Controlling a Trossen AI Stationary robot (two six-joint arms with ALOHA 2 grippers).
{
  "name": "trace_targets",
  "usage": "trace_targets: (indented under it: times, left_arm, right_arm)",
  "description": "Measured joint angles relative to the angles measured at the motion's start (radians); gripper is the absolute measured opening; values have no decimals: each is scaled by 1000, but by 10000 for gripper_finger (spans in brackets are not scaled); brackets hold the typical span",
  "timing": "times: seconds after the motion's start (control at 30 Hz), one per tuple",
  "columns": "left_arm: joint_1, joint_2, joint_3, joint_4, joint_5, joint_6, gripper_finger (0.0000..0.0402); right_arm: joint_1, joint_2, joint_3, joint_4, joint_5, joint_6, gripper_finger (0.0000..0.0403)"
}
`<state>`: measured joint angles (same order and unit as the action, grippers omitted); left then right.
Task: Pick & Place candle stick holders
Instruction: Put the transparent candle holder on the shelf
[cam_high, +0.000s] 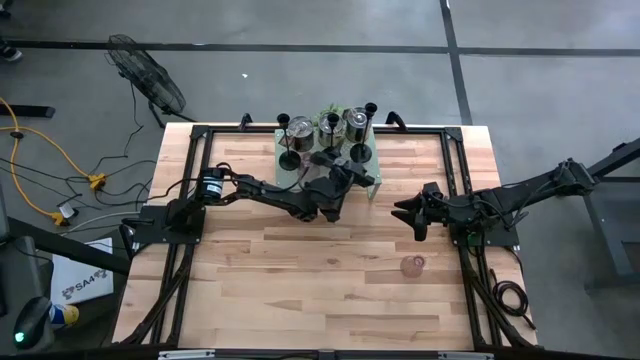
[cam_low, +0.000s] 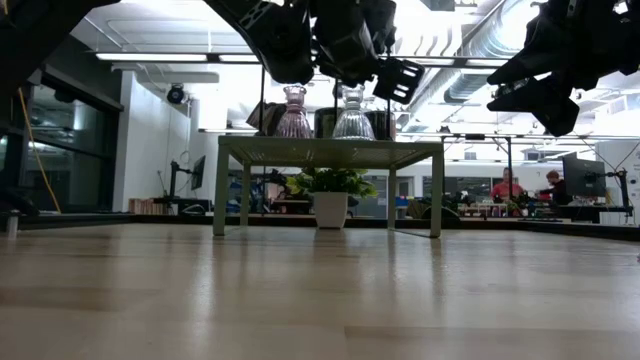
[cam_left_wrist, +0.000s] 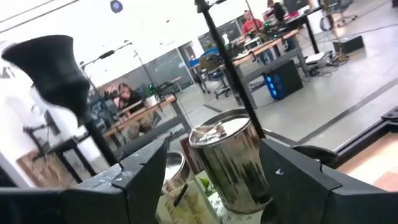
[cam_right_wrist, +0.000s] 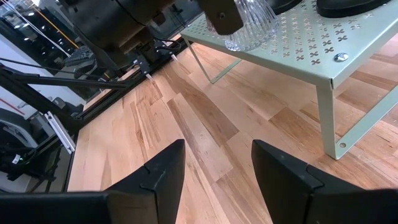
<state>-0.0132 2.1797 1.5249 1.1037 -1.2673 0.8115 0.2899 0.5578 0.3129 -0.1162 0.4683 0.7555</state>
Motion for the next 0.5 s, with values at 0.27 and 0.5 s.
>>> trace_targets:
  times: [0.27,0.5]
  left_arm:
    - [0,0,0,61,50,106,251]
    - [-7,0,0,128,80,204,251]
  right_arm:
    - [0,0,0,0,0,0,178]
    - [0,0,0,0,0,0,178]
